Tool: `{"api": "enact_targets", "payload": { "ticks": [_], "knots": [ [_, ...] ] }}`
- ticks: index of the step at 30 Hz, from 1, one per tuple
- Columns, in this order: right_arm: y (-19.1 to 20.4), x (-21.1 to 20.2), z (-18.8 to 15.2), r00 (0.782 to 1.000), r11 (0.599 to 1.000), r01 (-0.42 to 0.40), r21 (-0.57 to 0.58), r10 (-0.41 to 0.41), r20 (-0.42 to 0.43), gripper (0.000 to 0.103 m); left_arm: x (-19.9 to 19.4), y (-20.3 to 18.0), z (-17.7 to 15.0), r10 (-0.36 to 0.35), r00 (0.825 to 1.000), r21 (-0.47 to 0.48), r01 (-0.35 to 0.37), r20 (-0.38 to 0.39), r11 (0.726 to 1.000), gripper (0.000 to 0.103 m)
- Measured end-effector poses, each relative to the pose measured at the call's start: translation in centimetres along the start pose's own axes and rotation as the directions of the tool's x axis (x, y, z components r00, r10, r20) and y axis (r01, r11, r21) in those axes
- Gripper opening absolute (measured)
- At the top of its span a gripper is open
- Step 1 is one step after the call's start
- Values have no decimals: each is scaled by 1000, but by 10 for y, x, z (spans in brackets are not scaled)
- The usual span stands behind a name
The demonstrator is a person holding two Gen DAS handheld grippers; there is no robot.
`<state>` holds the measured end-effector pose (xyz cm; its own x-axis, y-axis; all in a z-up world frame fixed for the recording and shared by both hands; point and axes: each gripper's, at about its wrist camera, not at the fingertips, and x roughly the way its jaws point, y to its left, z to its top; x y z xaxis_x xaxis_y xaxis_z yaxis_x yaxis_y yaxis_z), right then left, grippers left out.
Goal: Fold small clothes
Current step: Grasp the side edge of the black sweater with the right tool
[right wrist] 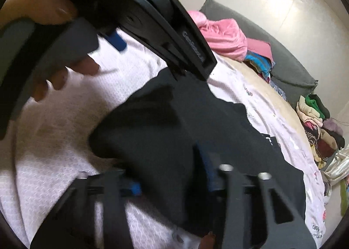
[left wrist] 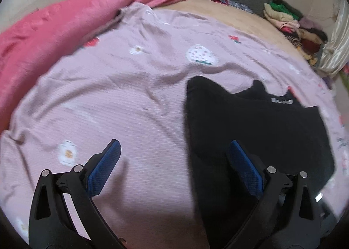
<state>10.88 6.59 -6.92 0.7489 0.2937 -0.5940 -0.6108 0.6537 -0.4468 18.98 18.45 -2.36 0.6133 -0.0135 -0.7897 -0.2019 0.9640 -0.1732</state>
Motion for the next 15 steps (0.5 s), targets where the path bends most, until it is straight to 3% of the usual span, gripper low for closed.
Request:
{"api": "enact_targets", "payload": {
  "ticks": [4,13,14,15],
  "knots": [
    [-13,-14,-3,999,999,-5,47,3,46,21,7,-5,5,-52,998,-27,51,-27,998,93],
    [-29,-31,-6,996,994,-10,111,-1,91,18,30,-18,11,-162,982,-90,153,-102,984,93],
    [-30,-31,-6,996,994,-9,113,-1,94,18,30,-21,11,-165,981,-84,157,-101,984,85],
    [-31,-33,-6,995,993,-10,117,-1,96,18,29,-26,11,-169,980,-68,163,-102,984,68]
  ]
}}
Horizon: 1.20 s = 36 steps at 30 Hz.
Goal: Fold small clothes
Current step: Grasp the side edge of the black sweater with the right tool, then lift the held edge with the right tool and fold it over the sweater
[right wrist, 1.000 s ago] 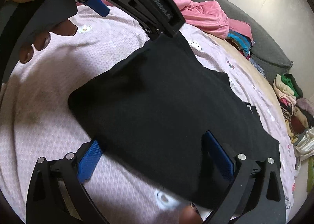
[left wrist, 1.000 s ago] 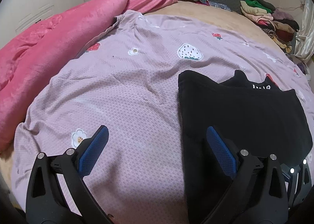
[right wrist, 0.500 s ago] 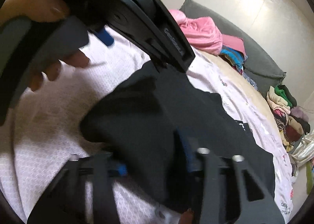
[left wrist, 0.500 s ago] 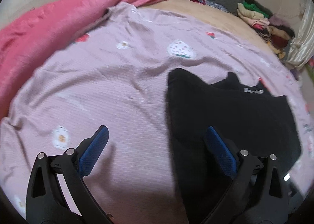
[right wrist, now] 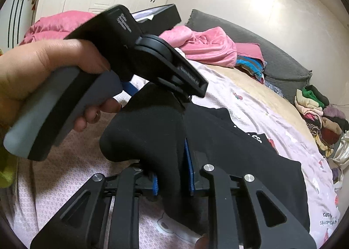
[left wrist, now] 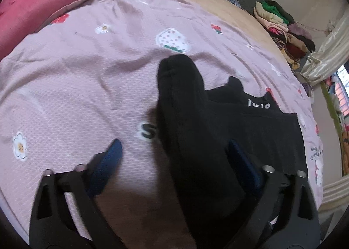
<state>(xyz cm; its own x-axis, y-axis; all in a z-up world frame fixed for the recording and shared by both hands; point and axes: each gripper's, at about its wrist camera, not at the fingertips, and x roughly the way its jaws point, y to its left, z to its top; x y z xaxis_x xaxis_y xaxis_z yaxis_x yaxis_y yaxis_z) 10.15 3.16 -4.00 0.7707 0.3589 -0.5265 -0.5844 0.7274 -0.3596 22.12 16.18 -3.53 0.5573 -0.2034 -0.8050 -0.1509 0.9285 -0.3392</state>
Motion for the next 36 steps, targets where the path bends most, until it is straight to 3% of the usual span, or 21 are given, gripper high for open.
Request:
{"api": "enact_targets", "payload": {
  "ticks": [1,3,7,22,36],
  "knots": [
    [-2,-1,0,1000,1000,-2,5,2,2,18,0,-3,0,-11,1000,10,11,-3,1000,59],
    [-1,-7,-1,1000,1000,-1,9,1,6,17,0,-10,-1,-39,999,14,39,-8,999,32],
    [-6,-15,-2,1000,1000,7,21,-7,19,17,-8,-24,-2,-35,999,41,34,14,999,17],
    [-49,-69,-14,993,988,55,145,-69,95,13,-50,-100,2,-43,994,153,26,105,988,14],
    [-102,-103,-44,987,961,90,262,-122,108,12,-42,-180,0,-57,994,239,32,97,970,15]
  ]
}}
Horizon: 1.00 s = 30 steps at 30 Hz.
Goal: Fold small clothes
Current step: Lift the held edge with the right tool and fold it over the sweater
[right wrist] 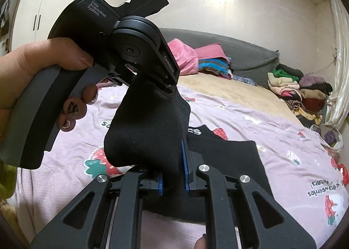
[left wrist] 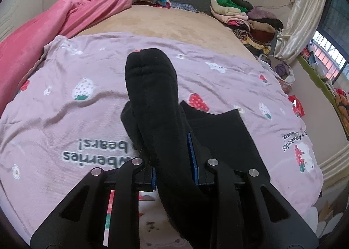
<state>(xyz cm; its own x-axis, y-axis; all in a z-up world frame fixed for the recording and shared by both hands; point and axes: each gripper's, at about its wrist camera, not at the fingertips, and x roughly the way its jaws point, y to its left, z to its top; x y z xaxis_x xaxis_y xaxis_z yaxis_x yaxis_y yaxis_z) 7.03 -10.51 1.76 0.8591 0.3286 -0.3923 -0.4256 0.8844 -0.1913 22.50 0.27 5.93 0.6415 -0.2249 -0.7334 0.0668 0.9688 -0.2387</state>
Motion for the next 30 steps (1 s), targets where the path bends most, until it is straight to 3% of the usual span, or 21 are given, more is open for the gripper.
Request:
{"api": "enact_targets", "payload": {
  "ticks": [18,24,30],
  "knots": [
    [-48,3,-39,996,993,51,108,-42,-82,11,55,-68,1,-13,996,67,19,-92,998,20],
    [-75,14,-50,992,977,19,211,9,-128,12,79,-84,1,5,991,99,8,-136,995,26],
    [-106,25,-64,982,920,-48,389,115,-153,12,103,-101,3,8,983,113,14,-186,993,38]
  ]
}}
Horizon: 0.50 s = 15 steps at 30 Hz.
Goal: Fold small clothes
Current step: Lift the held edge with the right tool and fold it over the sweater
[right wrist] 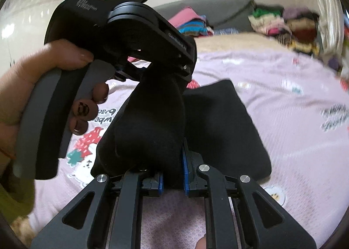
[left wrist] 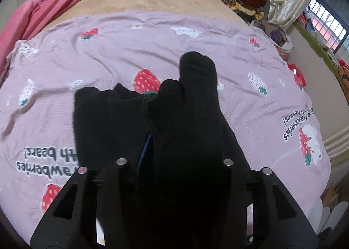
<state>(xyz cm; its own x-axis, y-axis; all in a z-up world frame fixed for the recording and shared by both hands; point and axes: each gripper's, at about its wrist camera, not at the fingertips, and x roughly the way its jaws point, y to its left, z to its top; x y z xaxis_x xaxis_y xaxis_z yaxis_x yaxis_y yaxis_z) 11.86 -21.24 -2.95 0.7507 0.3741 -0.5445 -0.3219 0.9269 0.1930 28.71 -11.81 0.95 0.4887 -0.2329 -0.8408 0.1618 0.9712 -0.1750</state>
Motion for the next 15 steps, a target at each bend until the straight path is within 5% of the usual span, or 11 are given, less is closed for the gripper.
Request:
{"api": "enact_targets", "payload": {
  "ticks": [6,10,12,15],
  "knots": [
    [-22,5,-4,997,988,-66,142,72,-36,17,23,-12,2,-5,999,-9,5,-45,1000,52],
    [-41,9,-8,991,963,-99,252,119,-62,28,31,-16,1,3,999,-9,-3,-53,1000,64],
    [-46,11,-9,988,953,-113,282,139,-72,31,32,-16,0,-50,997,-30,48,-57,998,81],
    [-52,13,-11,986,949,-106,298,140,-94,33,27,-13,1,-138,990,-71,134,-43,988,85]
  ]
}}
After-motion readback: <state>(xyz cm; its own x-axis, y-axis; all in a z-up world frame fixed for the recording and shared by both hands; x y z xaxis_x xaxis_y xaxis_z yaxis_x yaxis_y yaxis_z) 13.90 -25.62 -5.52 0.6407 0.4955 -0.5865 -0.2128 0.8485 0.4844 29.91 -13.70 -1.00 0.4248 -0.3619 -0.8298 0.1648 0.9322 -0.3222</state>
